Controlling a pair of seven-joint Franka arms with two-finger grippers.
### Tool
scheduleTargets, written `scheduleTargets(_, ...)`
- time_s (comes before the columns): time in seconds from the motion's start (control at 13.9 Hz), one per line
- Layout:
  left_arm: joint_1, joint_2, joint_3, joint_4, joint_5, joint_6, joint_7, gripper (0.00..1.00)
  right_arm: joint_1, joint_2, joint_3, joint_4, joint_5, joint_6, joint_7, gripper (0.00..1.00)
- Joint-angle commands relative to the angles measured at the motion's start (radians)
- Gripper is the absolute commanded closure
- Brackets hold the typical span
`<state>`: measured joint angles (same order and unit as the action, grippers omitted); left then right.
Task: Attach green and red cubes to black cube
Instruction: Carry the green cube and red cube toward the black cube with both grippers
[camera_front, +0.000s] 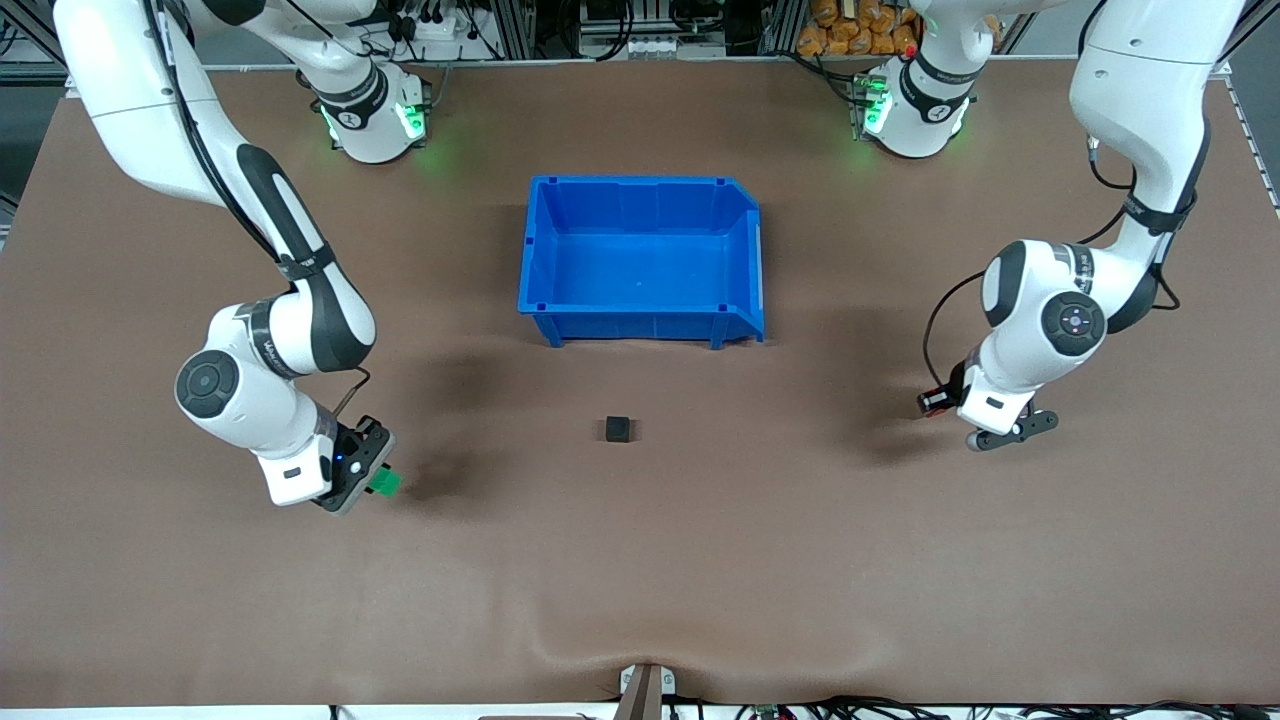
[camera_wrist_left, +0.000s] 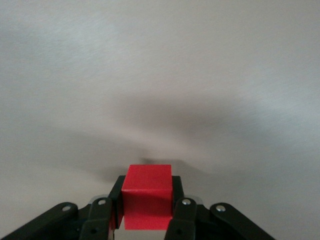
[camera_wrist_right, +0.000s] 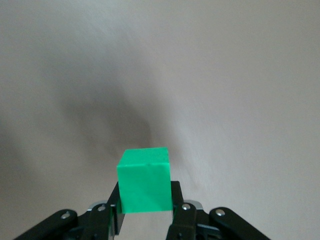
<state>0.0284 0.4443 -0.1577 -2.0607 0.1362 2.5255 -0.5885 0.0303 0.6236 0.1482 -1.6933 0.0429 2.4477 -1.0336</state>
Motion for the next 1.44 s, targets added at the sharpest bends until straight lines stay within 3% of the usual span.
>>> scheduleTargets(0.0,-0.065,0.065,0.000,0.120,0.010,-0.049,-0.179,1.00,0.077,0.063,0.014,0.113,0.051,-0.018,-0.132,1.00)
scheduleTargets(0.5,-0.271,0.232,-0.006,0.388,-0.087,-0.122,-0.739,1.00,0.272,0.132,0.011,0.203,0.043,-0.126,-0.174,1.00)
scheduleTargets(0.65,-0.307,0.267,-0.006,0.451,-0.131,-0.148,-0.833,1.00,0.302,0.169,0.010,0.262,0.040,-0.202,-0.087,1.00)
scheduleTargets(1.0,-0.380,0.315,-0.006,0.531,-0.273,-0.160,-1.019,1.00,0.356,0.251,0.007,0.325,0.043,-0.203,-0.013,1.00)
scheduleTargets(1.36,-0.464,0.404,-0.006,0.665,-0.280,-0.156,-1.237,1.00,0.401,0.289,0.007,0.366,0.041,-0.199,0.073,1.00)
